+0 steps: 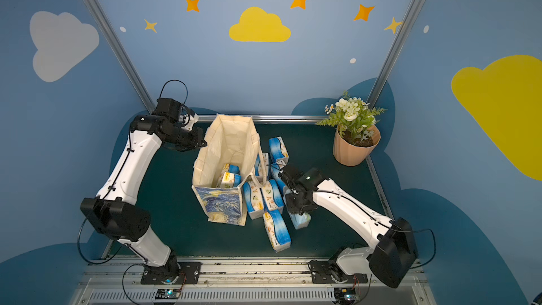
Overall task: Put tissues into the canvas bag
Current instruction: Pick up the pack of facial tissues from the center of the board, then place the pack of facial tissues in the canvas bag.
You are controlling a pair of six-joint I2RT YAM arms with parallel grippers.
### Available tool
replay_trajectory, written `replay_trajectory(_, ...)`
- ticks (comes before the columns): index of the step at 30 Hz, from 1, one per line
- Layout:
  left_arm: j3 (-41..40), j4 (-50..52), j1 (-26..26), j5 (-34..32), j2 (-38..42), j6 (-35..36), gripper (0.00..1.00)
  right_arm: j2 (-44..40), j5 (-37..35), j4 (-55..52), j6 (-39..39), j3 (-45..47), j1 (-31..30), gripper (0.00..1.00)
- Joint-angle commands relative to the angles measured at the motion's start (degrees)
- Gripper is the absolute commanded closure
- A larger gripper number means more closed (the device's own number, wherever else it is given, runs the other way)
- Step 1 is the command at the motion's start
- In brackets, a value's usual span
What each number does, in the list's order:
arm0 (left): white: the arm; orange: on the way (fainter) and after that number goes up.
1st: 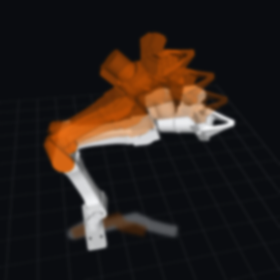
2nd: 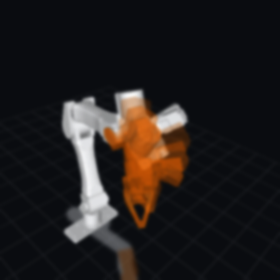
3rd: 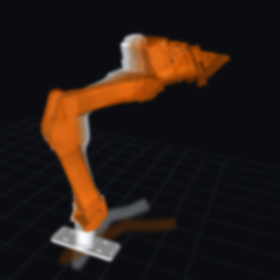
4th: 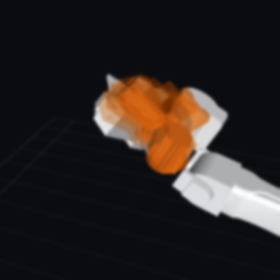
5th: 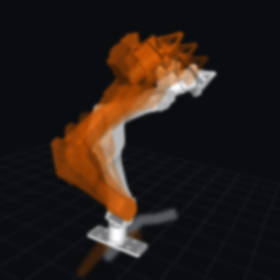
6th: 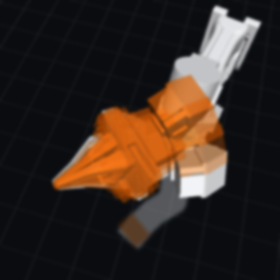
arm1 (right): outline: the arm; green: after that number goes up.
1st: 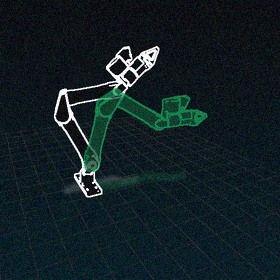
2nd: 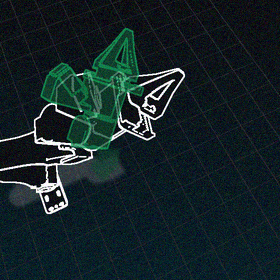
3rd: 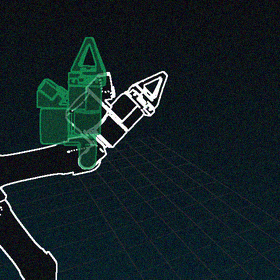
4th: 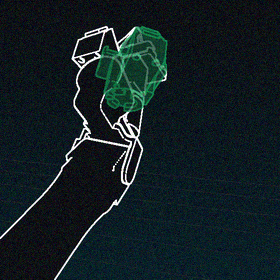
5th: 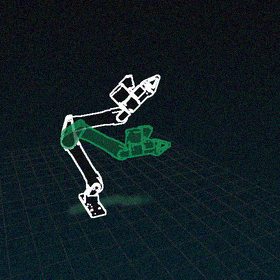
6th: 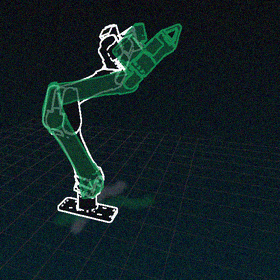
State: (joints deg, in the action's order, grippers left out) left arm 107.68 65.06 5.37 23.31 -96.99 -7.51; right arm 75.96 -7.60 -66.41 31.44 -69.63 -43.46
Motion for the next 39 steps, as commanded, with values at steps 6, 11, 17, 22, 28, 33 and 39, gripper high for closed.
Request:
replay_trajectory(6,1.6,-0.2,0.3,0.9,-0.7,0.1,0.96,4.3,-5.6,0.6,-11.4,-30.7,1.4,0.64)
replay_trajectory(11,1.6,-0.4,0.9,0.8,-0.8,0.0,0.96,15.5,2.7,8.1,-13.9,-47.2,1.1,0.63)
replay_trajectory(17,2.0,-0.2,1.0,0.6,-0.9,-0.1,0.96,32.6,14.7,12.9,-10.7,-65.4,0.1,0.61)
replay_trajectory(22,2.5,-0.5,0.9,0.7,-1.1,-0.1,0.96,42.8,13.0,12.5,-9.4,-73.9,-1.5,0.57)
replay_trajectory(28,3.1,-0.3,1.0,1.0,-1.6,0.2,0.96,46.9,7.6,11.6,-8.3,-72.2,-2.5,0.41)
replay_trajectory(33,3.4,0.2,1.0,1.0,-2.2,0.6,0.96,48.6,8.2,12.0,-8.1,-71.5,-3.0,0.32)
replay_trajectory(39,3.1,0.2,0.9,0.8,-2.2,0.8,0.96,45.8,8.0,13.0,-11.7,-71.0,-3.0,0.31)
